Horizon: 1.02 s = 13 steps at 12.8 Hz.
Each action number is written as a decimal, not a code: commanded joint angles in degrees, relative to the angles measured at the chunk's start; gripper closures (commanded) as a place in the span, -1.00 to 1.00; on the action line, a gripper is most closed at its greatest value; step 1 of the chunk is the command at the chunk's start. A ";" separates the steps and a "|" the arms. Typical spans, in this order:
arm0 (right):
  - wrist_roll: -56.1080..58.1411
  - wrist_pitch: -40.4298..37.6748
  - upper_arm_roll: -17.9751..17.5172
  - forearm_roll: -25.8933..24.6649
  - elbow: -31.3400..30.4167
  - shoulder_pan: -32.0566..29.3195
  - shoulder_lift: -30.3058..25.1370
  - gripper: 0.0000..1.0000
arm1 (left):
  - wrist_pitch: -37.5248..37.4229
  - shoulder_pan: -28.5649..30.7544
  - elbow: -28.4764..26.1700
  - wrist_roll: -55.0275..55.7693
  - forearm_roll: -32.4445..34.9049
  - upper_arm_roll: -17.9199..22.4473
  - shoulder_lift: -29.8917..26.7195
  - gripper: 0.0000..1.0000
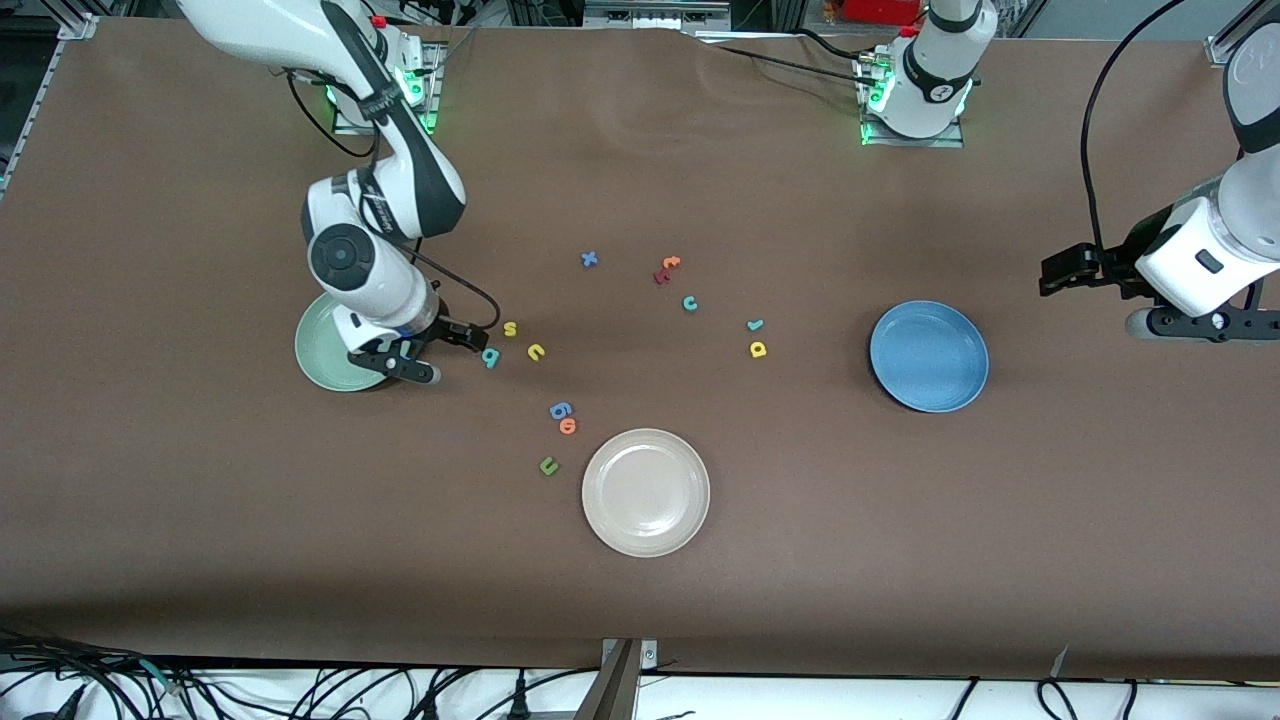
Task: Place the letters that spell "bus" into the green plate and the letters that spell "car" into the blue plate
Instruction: 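Reach the right gripper to the teal letter b and grasp it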
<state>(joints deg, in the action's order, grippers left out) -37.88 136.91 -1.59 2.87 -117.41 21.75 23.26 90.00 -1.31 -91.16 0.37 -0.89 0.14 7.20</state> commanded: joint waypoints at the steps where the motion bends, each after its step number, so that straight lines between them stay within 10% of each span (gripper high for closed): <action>1: -4.73 4.22 -0.17 1.00 -0.10 1.46 0.99 -0.98 | 0.26 0.08 -0.51 -0.90 1.94 -0.32 -0.69 -1.00; 10: -10.28 14.35 -1.05 1.00 0.34 1.72 7.68 -0.96 | 0.26 0.08 -0.51 -0.90 1.94 -0.32 -0.69 -1.00; 13: -9.84 14.09 -1.14 1.00 0.34 1.63 7.77 -0.27 | 0.26 0.08 -0.51 -0.90 1.94 -0.32 -0.69 -1.00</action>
<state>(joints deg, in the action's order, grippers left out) -47.43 150.37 -2.59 2.87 -117.41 23.06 30.71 90.00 -1.31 -91.16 0.37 -0.89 0.14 7.20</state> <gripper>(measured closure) 0.172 0.000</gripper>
